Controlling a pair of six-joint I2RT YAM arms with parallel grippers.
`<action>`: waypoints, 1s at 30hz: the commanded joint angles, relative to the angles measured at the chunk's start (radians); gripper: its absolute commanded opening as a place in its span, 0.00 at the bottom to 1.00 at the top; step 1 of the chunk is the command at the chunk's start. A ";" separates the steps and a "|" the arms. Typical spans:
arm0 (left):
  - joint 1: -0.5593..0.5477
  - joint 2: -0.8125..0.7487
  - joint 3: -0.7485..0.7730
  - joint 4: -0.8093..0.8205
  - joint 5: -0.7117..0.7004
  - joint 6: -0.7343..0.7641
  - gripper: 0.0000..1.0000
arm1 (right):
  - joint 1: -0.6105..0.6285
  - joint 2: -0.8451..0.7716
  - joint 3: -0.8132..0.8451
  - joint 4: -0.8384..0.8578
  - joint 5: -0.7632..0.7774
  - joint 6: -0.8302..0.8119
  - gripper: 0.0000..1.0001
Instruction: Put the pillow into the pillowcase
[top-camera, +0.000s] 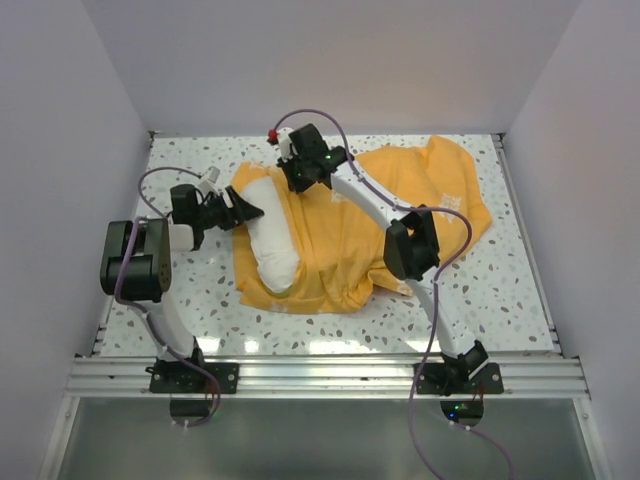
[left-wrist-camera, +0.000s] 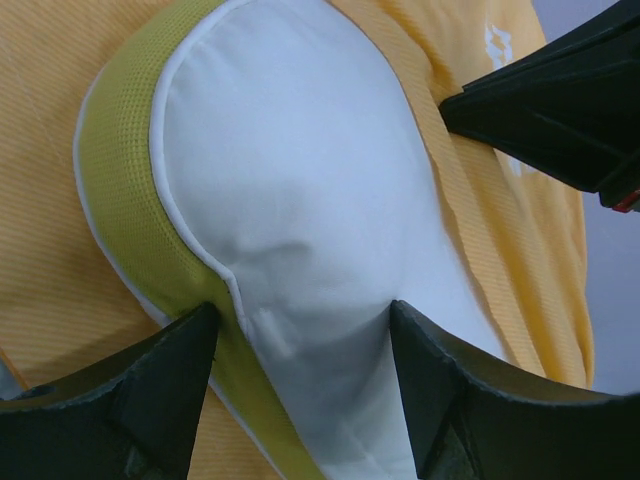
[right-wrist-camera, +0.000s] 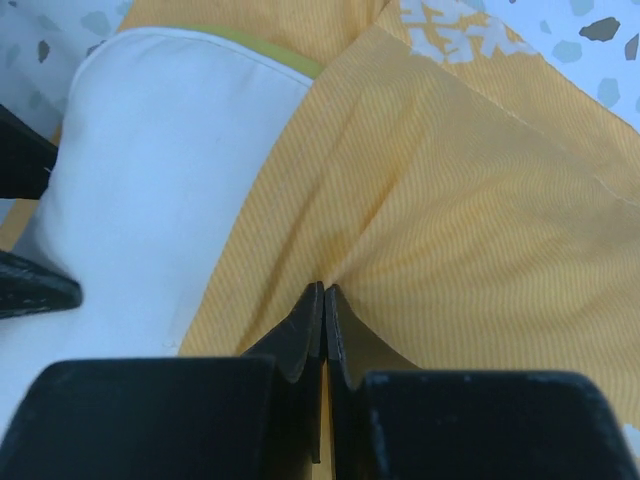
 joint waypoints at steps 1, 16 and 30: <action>-0.027 0.047 0.022 0.217 0.049 -0.129 0.71 | 0.008 -0.118 -0.007 0.095 -0.135 0.029 0.00; -0.213 0.207 0.023 1.112 0.151 -0.899 0.00 | 0.206 -0.463 -0.306 0.420 -0.652 0.543 0.00; -0.218 0.232 0.057 1.406 0.193 -1.134 0.00 | 0.228 -0.557 -0.380 0.536 -0.525 0.744 0.00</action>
